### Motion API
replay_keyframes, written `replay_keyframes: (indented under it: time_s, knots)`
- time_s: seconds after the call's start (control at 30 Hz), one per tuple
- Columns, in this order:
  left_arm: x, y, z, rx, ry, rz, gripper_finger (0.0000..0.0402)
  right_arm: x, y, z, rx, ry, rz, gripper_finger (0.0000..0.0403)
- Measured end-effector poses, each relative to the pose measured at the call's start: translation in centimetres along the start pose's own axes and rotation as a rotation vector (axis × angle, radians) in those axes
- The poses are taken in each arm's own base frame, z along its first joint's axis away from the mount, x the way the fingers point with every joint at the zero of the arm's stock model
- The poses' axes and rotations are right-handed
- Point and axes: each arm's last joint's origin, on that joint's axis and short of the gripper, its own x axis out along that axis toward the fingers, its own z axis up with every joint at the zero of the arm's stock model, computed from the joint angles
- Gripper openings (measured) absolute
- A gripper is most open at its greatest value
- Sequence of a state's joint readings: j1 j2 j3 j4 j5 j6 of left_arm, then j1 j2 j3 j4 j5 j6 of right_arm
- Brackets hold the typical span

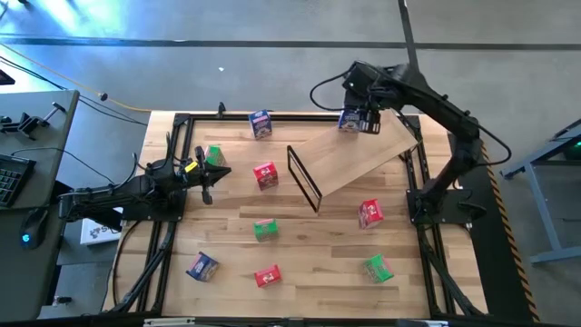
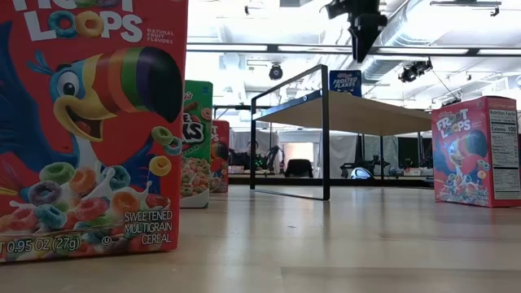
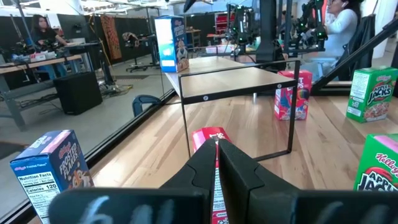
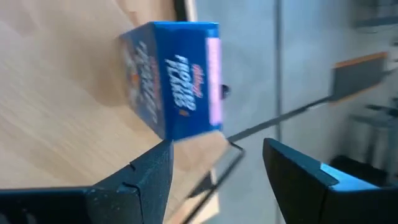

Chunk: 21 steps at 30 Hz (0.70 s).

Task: Stack cereal on shelf
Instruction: Put the bottom right blue cereal box on the shelf

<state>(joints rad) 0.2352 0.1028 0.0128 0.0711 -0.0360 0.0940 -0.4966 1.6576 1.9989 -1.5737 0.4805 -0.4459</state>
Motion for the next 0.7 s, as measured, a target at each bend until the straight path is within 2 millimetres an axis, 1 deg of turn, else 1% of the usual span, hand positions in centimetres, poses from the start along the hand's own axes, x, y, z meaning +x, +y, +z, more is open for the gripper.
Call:
replay_keyframes:
  time_s: [0.07, 0.13, 0.2, 0.27, 0.3, 0.37, 0.5, 0.57, 0.63, 0.7]
  knots:
    - [0.0, 0.0, 0.0, -0.003, -0.001, 0.0, 0.0012, -1.3, 0.1, 0.0, 0.03, -0.042, -0.036, 0.0224]
    - [0.0, 0.0, 0.0, -0.004, -0.001, 0.0, 0.0012, -2.8, 0.2, 0.1, 0.091, -0.109, -0.021, 0.0218]
    - [0.0, 0.0, 0.0, -0.006, -0.002, 0.0, 0.0012, -4.0, 0.3, 0.6, 0.193, -0.217, 0.043, 0.0204]
    - [0.0, 0.0, 0.0, -0.007, -0.003, 0.0, 0.0012, -4.3, 0.5, 1.4, 0.288, -0.301, 0.113, 0.0181]
    - [0.0, 0.0, 0.0, -0.007, -0.005, 0.0, 0.0012, -4.2, 0.7, 2.0, 0.323, -0.318, 0.133, 0.0167]
    - [0.0, 0.0, 0.1, -0.006, -0.01, 0.001, 0.0012, -3.3, 1.3, 3.3, 0.353, -0.316, 0.128, 0.0132]
    - [0.0, 0.0, 0.1, -0.006, -0.01, 0.001, 0.0012, -0.6, 2.8, 6.3, 0.403, -0.257, 0.066, 0.0056]
    - [0.0, 0.0, 0.1, -0.006, -0.01, 0.002, 0.0012, 0.6, 3.8, 7.6, 0.392, -0.226, 0.047, 0.0022]
    - [0.0, 0.0, 0.1, -0.004, -0.009, 0.002, 0.0012, 1.6, 4.7, 8.6, 0.388, -0.191, 0.01, 0.0006]
    - [0.0, 0.0, 0.1, -0.002, -0.009, 0.002, 0.0012, 2.7, 5.5, 9.4, 0.425, -0.148, -0.01, 0.0009]
